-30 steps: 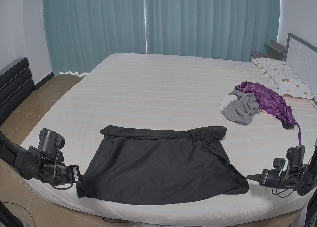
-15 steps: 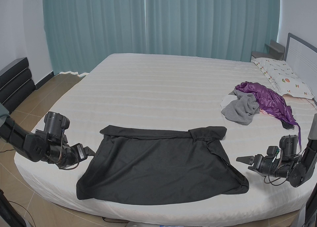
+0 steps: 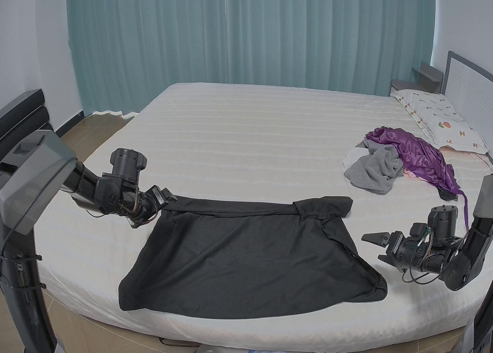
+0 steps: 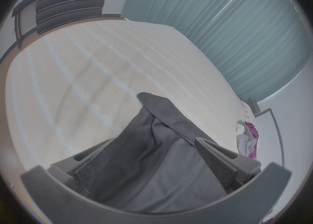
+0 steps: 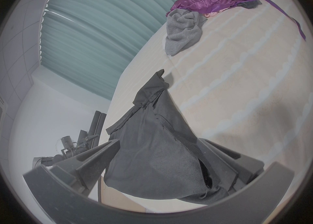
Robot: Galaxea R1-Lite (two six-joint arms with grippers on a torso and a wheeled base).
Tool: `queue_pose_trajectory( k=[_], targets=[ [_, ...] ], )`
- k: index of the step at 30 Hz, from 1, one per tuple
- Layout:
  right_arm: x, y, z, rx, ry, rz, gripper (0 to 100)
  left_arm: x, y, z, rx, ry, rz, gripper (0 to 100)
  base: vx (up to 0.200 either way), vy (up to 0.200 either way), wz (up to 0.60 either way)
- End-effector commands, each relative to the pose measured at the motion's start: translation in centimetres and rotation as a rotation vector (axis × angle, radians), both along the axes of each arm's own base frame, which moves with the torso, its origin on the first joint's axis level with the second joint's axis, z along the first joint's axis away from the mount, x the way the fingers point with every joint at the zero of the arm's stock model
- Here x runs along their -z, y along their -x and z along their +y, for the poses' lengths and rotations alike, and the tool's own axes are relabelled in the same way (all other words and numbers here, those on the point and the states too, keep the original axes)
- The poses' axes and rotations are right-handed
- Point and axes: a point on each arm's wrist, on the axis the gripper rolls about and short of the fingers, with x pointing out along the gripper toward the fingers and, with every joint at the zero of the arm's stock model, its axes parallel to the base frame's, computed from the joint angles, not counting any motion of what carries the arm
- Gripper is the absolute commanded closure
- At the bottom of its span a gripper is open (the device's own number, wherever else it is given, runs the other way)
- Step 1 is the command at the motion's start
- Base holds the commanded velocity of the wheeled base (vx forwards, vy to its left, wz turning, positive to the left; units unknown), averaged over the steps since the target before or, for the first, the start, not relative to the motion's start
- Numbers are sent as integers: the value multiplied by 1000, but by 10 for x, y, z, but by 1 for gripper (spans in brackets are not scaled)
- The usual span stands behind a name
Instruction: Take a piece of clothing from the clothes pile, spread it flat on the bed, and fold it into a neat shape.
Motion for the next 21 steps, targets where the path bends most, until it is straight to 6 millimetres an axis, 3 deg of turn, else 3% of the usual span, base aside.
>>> queue_pose_trajectory(
  k=[1,11,18,21],
  targets=[
    [4,-1,1,14,-6,16,0,55,-33,-14,4,-1,58,0,0,0,0],
    [3,0,-1,21,-5,16,0,68,-74,-19,-12,20,-25,0,0,0,0],
    [5,0,-2,24,-5,23,0,49,-120,-23,-164,174,-197,0,0,0,0],
    [4,0,-2,25,-6,21,0,44,-124,-22,-192,176,-229,0,0,0,0]
  ],
)
